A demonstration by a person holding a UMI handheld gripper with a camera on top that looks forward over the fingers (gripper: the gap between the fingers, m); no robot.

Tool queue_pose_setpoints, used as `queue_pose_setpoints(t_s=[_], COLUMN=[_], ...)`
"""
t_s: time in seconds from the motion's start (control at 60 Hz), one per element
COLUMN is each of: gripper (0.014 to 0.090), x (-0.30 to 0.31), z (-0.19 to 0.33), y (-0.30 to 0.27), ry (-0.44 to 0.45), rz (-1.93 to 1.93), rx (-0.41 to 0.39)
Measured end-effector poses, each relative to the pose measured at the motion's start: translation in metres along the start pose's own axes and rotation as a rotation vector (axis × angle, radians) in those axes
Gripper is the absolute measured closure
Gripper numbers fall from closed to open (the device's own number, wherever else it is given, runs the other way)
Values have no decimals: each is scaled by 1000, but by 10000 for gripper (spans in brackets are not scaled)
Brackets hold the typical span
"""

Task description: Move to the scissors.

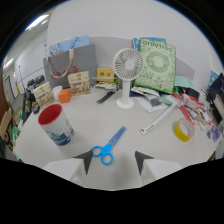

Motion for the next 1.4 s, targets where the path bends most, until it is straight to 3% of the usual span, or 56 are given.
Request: queue_pose_setpoints(t_s=[0.65, 1.4], gripper=[210, 210], x=[8, 6], z=[45, 46], y=[-12, -14], ry=[-37, -46], rz=[3, 10], rx=[-23, -27])
